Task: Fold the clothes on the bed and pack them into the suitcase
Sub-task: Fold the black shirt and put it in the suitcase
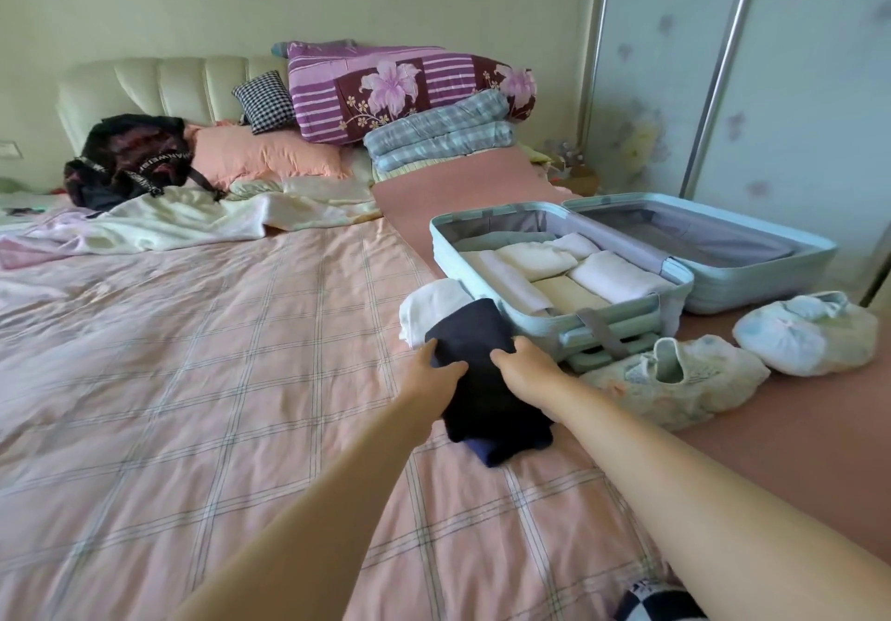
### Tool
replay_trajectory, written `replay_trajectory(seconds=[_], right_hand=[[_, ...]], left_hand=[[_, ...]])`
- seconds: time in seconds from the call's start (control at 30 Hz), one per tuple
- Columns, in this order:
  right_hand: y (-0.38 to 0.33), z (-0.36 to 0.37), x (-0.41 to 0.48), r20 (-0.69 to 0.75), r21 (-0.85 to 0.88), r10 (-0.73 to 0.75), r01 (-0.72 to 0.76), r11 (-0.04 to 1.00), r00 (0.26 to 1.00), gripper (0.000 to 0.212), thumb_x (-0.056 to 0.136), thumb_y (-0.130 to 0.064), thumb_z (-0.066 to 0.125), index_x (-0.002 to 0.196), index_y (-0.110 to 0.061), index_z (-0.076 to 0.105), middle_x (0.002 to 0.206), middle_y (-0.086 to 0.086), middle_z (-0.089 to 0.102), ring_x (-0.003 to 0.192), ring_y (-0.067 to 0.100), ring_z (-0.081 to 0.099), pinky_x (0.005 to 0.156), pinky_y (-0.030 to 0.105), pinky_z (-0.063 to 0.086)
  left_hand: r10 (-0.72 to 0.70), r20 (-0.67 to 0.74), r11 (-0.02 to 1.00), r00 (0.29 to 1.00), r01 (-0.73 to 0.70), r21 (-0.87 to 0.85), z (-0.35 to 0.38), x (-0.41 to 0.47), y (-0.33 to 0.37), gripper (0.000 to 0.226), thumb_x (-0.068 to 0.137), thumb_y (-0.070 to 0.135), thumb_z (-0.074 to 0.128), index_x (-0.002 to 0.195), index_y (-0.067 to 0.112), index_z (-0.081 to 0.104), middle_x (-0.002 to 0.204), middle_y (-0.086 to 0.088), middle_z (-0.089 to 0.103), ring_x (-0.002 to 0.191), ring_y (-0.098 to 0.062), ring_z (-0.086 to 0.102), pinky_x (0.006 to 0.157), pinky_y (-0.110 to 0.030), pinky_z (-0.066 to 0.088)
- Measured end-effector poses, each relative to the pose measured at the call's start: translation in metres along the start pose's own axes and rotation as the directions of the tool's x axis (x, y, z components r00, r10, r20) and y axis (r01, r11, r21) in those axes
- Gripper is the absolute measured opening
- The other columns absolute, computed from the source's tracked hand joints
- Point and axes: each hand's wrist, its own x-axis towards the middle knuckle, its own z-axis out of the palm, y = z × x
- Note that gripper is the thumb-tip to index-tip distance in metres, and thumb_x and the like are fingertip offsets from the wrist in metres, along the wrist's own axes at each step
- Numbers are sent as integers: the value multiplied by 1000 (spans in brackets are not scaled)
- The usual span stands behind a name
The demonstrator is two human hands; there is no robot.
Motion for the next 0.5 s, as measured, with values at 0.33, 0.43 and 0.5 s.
replay_trajectory(seconds=[0.33,0.43,0.5], right_hand=[[-37,45,-37,43,-333,-254,254,908,966,63,96,-42,45,151,-15,33,150,11,40,138,32,40,110,41,35],[-42,43,-22,102,-468,-482,470,749,870,72,94,-34,46,159,-26,15,166,6,10,151,27,15,120,44,21],[-44,40,-6,188,-487,-477,503,714,859,68,96,-41,44,159,-32,20,168,0,9,153,22,12,122,43,17]], left_hand=[[61,-35,829,998,-31,559,-85,-17,-11,53,94,42,57,143,30,42,138,-10,42,107,-25,53,86,-37,52],[301,37,646,953,-232,727,-90,-8,-5,48,98,41,48,142,23,44,151,-4,29,133,-26,37,107,-36,35],[410,116,562,905,-351,749,-88,5,1,45,99,32,43,143,23,44,152,1,32,139,-24,32,113,-39,30]])
